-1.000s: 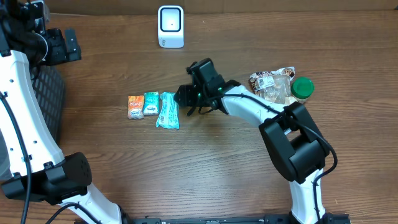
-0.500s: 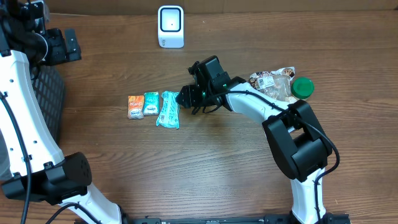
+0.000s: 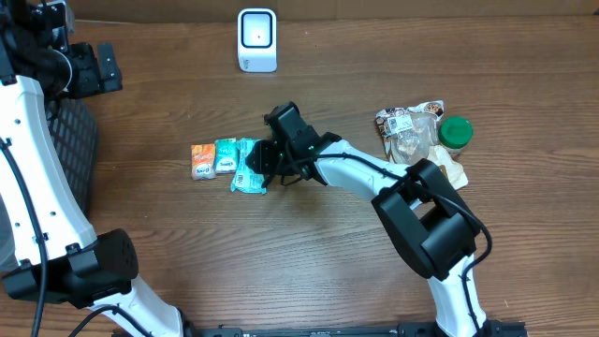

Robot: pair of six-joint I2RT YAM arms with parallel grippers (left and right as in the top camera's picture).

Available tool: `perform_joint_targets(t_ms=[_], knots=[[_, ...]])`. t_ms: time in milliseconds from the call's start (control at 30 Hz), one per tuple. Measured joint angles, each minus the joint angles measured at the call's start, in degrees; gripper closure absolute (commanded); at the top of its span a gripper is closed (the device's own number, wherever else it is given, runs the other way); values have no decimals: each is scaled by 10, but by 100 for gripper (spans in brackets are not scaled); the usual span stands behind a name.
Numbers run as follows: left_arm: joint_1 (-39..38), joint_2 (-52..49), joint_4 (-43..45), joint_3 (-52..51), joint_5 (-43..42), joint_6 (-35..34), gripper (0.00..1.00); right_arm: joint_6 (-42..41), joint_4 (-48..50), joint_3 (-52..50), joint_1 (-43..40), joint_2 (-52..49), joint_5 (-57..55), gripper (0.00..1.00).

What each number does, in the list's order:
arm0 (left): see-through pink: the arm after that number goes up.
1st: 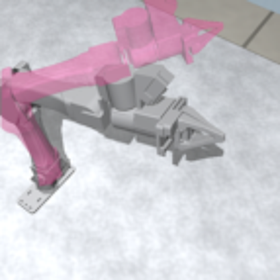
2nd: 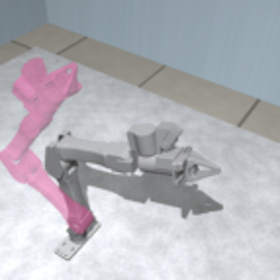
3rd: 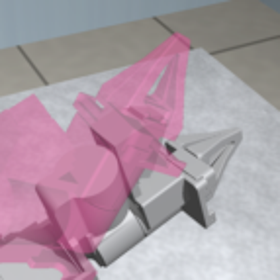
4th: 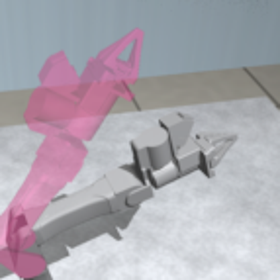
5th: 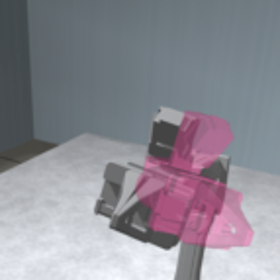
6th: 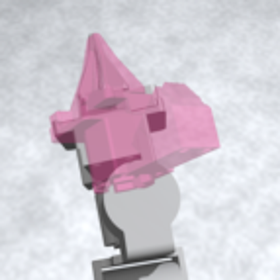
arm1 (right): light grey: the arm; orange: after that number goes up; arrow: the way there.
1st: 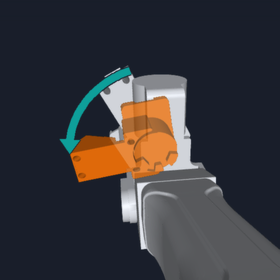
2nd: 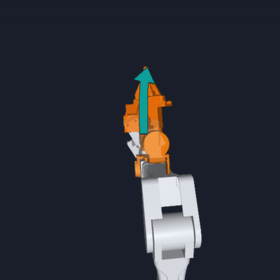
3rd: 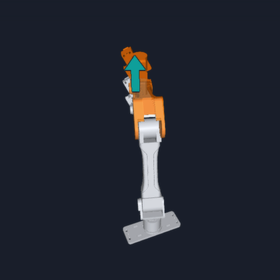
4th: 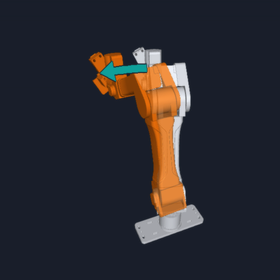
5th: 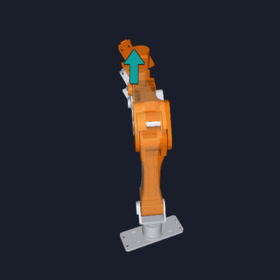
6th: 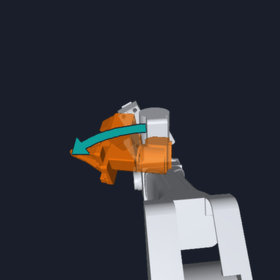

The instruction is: Scan the item barcode

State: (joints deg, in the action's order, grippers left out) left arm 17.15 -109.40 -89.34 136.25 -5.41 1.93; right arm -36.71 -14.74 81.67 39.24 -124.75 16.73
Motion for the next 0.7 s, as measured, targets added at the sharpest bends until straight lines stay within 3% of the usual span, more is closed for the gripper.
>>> perform_joint_targets(t_ms=[167, 533, 700], knots=[[0, 0, 0, 0, 0, 0, 1, -5, 2, 1, -5, -3, -4, 96], [0, 0, 0, 0, 0, 0, 0, 3, -143, 11, -62, 41, -16, 96], [0, 0, 0, 0, 0, 0, 0, -52, -245, 11, -88, 95, -44, 96]])
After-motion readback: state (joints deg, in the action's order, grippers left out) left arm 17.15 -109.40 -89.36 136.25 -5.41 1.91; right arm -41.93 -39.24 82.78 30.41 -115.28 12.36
